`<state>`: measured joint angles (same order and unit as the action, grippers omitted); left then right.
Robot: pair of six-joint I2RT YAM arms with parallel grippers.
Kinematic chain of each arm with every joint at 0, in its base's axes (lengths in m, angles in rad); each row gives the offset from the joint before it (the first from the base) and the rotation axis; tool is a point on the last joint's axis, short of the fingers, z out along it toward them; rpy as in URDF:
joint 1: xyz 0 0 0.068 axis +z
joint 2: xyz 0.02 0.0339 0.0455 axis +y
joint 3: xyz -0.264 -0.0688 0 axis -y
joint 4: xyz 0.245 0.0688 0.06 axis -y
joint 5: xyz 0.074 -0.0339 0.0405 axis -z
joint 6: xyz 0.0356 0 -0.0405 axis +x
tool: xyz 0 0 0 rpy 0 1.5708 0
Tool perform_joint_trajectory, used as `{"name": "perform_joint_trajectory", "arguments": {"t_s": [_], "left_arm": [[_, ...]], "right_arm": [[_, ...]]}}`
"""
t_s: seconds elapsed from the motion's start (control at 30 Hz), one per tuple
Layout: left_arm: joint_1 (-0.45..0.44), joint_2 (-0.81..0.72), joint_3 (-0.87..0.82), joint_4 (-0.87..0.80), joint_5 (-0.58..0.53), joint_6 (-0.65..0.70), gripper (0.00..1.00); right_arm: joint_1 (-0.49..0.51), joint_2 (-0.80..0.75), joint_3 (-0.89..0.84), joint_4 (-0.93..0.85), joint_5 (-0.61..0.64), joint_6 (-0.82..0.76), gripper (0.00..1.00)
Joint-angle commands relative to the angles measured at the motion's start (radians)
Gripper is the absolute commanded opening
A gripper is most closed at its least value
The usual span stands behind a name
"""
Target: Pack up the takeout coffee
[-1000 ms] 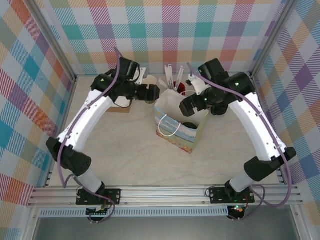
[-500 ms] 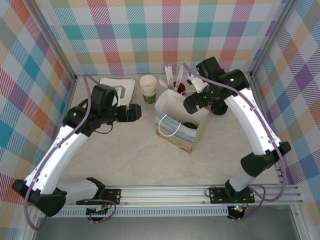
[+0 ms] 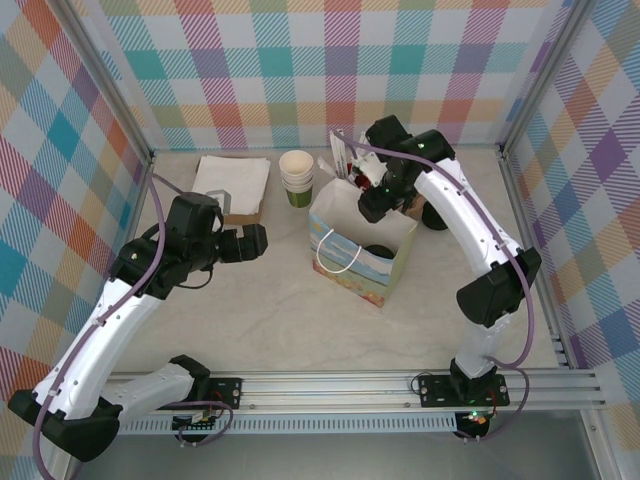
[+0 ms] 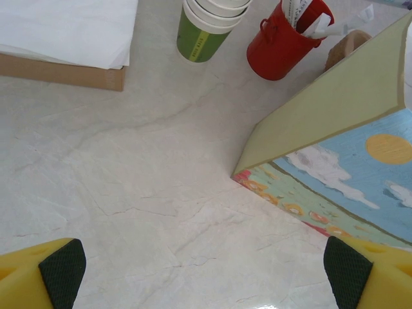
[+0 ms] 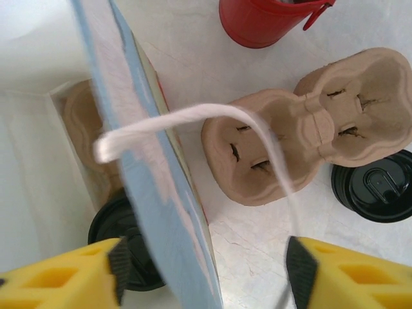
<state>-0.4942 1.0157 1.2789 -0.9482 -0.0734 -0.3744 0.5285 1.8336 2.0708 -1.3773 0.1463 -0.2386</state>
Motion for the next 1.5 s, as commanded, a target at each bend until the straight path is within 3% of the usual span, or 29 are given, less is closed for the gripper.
{"name": "perform_joint_trajectory", "arguments": {"t_s": [0.0, 0.3, 0.4, 0.67, 0.9, 1.33, 1.47], "left_arm": [[0.013, -0.01, 0.011, -0.018, -0.027, 0.008, 0.97], [0.013, -0.038, 0.017, -0.041, -0.065, 0.016, 0.98], [0.013, -0.039, 0.029, -0.06, -0.082, 0.018, 0.98], [0.013, -0.037, 0.079, -0.109, -0.133, 0.019, 0.98], [0.013, -0.053, 0.103, -0.121, -0.165, 0.013, 0.99], [0.013, -0.08, 0.103, -0.137, -0.196, 0.01, 1.0], [0.013, -0.077, 0.099, -0.136, -0.199, 0.012, 1.0]], "right_arm": [[-0.005, -0.018, 0.005, -0.033, -0.045, 0.009, 0.55], [-0.004, -0.038, 0.029, -0.086, -0.151, 0.087, 0.11], [-0.005, -0.037, 0.058, -0.111, -0.186, 0.133, 0.06], [0.006, -0.04, 0.12, -0.147, -0.28, 0.401, 0.06], [0.042, -0.098, 0.048, 0.004, -0.346, 0.599, 0.06], [0.151, -0.025, -0.012, 0.167, -0.322, 0.763, 0.1], [0.169, 0.0, -0.032, 0.198, -0.336, 0.777, 0.17]]}}
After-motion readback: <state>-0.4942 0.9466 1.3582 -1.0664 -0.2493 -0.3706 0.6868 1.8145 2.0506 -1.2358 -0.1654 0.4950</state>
